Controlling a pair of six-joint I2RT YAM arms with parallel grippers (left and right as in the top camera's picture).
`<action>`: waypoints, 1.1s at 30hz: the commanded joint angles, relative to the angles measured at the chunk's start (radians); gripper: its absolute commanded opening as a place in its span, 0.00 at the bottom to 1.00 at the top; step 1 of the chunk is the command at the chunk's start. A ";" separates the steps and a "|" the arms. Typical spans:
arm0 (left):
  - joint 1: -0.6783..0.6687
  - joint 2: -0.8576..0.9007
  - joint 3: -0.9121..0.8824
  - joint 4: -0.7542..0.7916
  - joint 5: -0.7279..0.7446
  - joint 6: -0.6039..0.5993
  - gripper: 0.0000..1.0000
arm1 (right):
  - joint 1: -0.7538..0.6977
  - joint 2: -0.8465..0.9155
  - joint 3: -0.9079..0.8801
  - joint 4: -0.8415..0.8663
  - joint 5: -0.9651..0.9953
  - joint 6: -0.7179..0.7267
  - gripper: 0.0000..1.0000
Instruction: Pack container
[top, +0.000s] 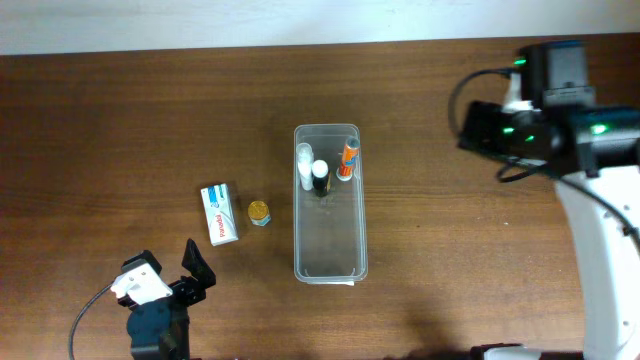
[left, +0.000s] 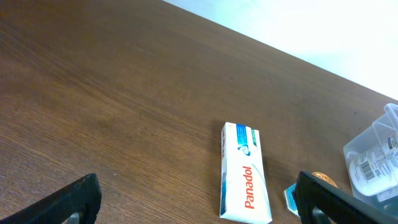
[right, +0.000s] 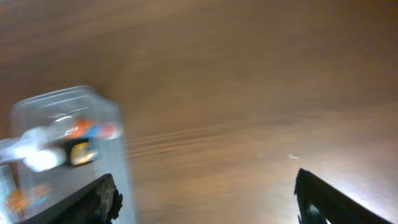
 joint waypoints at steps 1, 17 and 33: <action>-0.004 -0.010 -0.007 0.003 0.007 -0.010 0.99 | -0.127 0.027 -0.016 -0.023 -0.002 0.017 0.93; -0.004 -0.010 -0.007 0.003 0.007 -0.010 0.99 | -0.290 0.110 -0.059 -0.023 -0.021 0.016 0.98; -0.004 -0.010 -0.007 0.003 0.007 -0.010 1.00 | -0.290 0.110 -0.059 -0.022 -0.021 0.016 0.98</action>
